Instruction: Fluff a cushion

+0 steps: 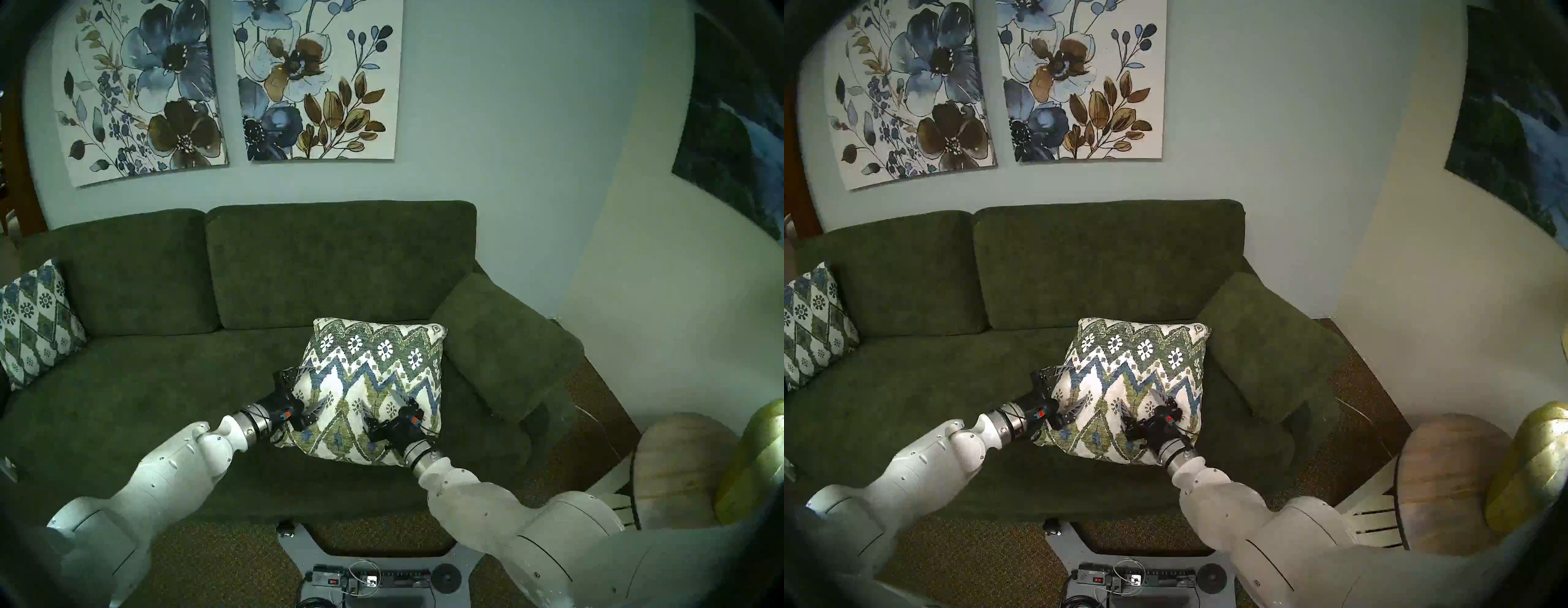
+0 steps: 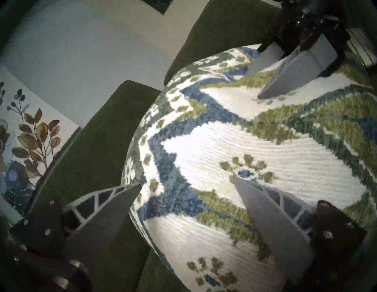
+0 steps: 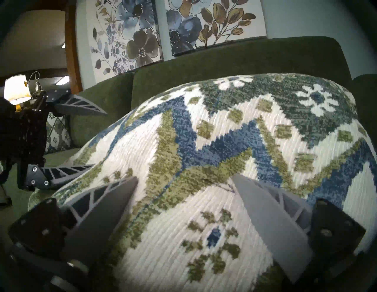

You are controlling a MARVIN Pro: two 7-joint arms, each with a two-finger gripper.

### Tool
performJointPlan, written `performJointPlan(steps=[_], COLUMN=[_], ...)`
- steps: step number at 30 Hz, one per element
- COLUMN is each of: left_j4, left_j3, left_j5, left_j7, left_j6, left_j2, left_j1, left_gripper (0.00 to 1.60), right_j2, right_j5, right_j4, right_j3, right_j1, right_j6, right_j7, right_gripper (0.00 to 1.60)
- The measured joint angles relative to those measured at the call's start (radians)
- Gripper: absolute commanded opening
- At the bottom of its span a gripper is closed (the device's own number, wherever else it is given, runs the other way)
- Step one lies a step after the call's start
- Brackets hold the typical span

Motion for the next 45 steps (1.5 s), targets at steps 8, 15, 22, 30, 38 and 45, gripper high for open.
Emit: performJointPlan(steps=[8,15,22,30,38,45], left_j4=[0.092,0.155,0.191,0.227,0.256,0.282], left_j3=[0.003,0.002,-0.002,-0.005,-0.002,0.001], left_j5=[-0.011,-0.028,-0.046,-0.061,-0.061,-0.060], left_j7=[-0.006,-0.008,-0.005,0.002,0.010,0.019], left_j6=[0.029,0.036,0.035,0.044,0.051,0.060], left_j2=[-0.062,-0.100,-0.123,-0.141,-0.158,-0.175], left_j1=[-0.030,-0.063,-0.087,-0.116,-0.125,-0.138], left_gripper=[1.60,1.60,1.60,1.60,1.60,1.60], right_j2=[0.017,0.036,0.057,0.068,0.092,0.114], right_j5=[-0.005,-0.011,-0.017,-0.019,-0.006,0.003], right_j4=[0.000,-0.002,-0.039,-0.132,-0.232,-0.325], right_j3=[-0.009,-0.014,-0.010,0.006,0.034,0.055], right_j1=[-0.015,-0.022,-0.015,0.026,0.072,0.100], right_j6=[-0.031,-0.069,-0.101,-0.098,-0.098,-0.098], right_j7=[0.020,0.038,0.061,0.091,0.110,0.129], right_gripper=[1.60,1.60,1.60,1.60,1.60,1.60])
